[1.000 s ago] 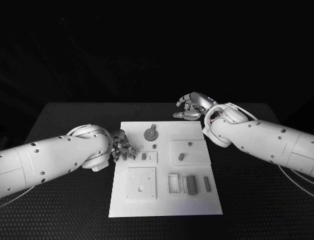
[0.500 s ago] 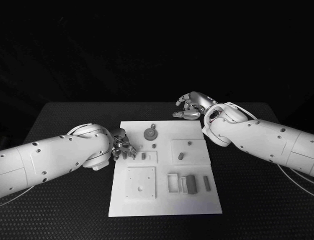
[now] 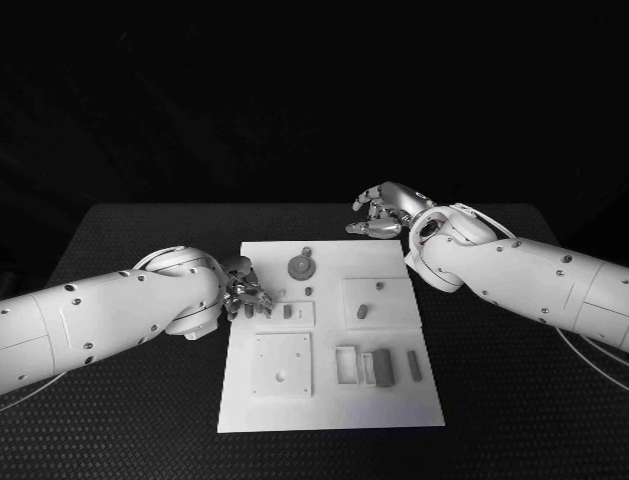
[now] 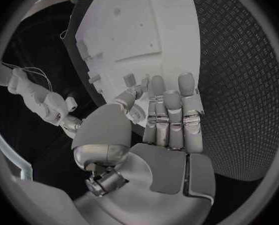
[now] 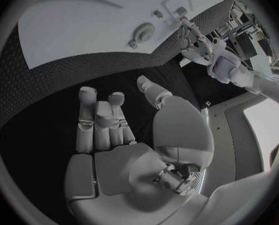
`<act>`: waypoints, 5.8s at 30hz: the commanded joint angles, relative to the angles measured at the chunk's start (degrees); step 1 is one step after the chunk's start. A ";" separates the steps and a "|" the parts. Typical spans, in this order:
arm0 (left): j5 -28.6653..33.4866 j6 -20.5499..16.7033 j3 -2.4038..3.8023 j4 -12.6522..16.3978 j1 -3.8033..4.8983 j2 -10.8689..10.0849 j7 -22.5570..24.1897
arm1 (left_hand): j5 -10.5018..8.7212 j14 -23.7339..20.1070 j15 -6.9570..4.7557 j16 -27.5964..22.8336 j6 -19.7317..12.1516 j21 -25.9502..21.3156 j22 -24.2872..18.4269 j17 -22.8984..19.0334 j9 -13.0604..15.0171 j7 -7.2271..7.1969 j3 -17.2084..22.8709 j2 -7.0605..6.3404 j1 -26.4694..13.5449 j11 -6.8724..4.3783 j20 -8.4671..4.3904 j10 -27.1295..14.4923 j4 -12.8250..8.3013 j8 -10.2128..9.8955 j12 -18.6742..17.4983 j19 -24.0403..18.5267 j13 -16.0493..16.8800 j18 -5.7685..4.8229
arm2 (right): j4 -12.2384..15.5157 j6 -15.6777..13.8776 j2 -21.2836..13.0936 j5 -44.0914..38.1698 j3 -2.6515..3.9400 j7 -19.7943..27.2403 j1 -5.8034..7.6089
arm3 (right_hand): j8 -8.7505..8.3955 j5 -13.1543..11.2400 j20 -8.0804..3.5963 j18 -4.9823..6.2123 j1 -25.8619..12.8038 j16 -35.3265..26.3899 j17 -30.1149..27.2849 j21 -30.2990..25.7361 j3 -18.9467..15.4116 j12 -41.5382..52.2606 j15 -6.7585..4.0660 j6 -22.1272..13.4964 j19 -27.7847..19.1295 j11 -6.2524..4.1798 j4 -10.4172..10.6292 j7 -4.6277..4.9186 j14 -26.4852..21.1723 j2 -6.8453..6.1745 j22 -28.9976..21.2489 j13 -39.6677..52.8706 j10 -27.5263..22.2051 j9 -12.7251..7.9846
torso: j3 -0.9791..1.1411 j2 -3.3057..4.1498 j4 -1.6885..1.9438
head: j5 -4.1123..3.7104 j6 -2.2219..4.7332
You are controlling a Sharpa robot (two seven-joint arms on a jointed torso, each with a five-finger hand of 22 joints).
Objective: Assemble the parts on the task board
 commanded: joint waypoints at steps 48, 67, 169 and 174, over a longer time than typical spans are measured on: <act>0.97 2.85 -0.16 0.07 -0.27 -0.61 -0.04 | 0.16 0.09 -0.43 0.43 0.49 0.72 1.45 0.09 0.42 -0.24 8.98 -0.04 0.90 -0.04 -0.48 0.29 -8.85 0.26 0.49 -0.11 0.21 -0.79 | -0.15 0.61 0.03 -0.11 0.03 0.42 -0.07 | -0.03 0.13 -0.32 2.60 0.42 -0.24 -0.10 -0.43 0.03 0.26 0.20 -0.09 -0.01 -0.01 0.48 0.47 -0.23 -0.05 0.76 -0.17 -0.49 0.08 | 0.02 0.01 0.01 | -0.11 -0.17; 2.11 4.45 -0.15 -0.79 -0.27 -0.58 0.08 | 0.09 0.13 -0.45 0.52 0.53 0.94 1.45 0.12 0.59 -0.27 9.06 -0.21 1.23 -0.06 -0.53 0.29 -8.90 0.25 0.57 -0.14 0.26 -0.78 | -0.18 0.64 0.03 -0.11 0.03 0.41 -0.08 | -0.03 0.12 -0.32 2.60 0.46 -0.24 -0.12 -0.45 0.01 0.29 0.20 -0.10 -0.01 -0.01 0.54 0.47 -0.24 -0.07 0.76 -0.21 -0.51 0.09 | 0.02 0.00 0.02 | -0.14 -0.25; 2.91 4.70 -0.15 -3.04 -0.27 1.61 -0.41 | -15.90 0.38 -1.43 2.41 1.99 4.12 1.19 0.24 4.84 -1.16 4.19 -7.76 -10.27 -0.97 -1.45 0.09 2.45 -0.84 3.43 -0.83 1.52 -0.36 | -0.11 0.54 -0.09 -0.11 0.03 0.45 -0.08 | -0.04 0.12 -0.31 2.60 0.61 -0.22 -0.18 -0.51 -0.13 0.44 0.21 -0.16 -0.01 0.00 0.80 0.48 -0.26 -0.13 0.78 -0.41 -0.58 0.13 | 0.00 0.02 -0.01 | -0.30 -0.47; 3.19 4.28 -0.15 -3.03 -0.27 1.59 -0.30 | -18.52 0.37 -1.50 2.56 2.09 4.18 1.20 0.25 5.12 -1.22 4.36 -8.59 -10.51 -1.03 -1.50 0.10 3.92 -0.92 3.62 -0.85 1.57 -0.31 | -0.14 0.54 -0.08 -0.11 0.03 0.46 -0.08 | -0.04 0.13 -0.31 2.60 0.62 -0.23 -0.19 -0.52 -0.13 0.45 0.21 -0.17 -0.01 0.00 0.81 0.48 -0.26 -0.13 0.78 -0.42 -0.58 0.13 | 0.00 0.01 0.01 | -0.33 -0.45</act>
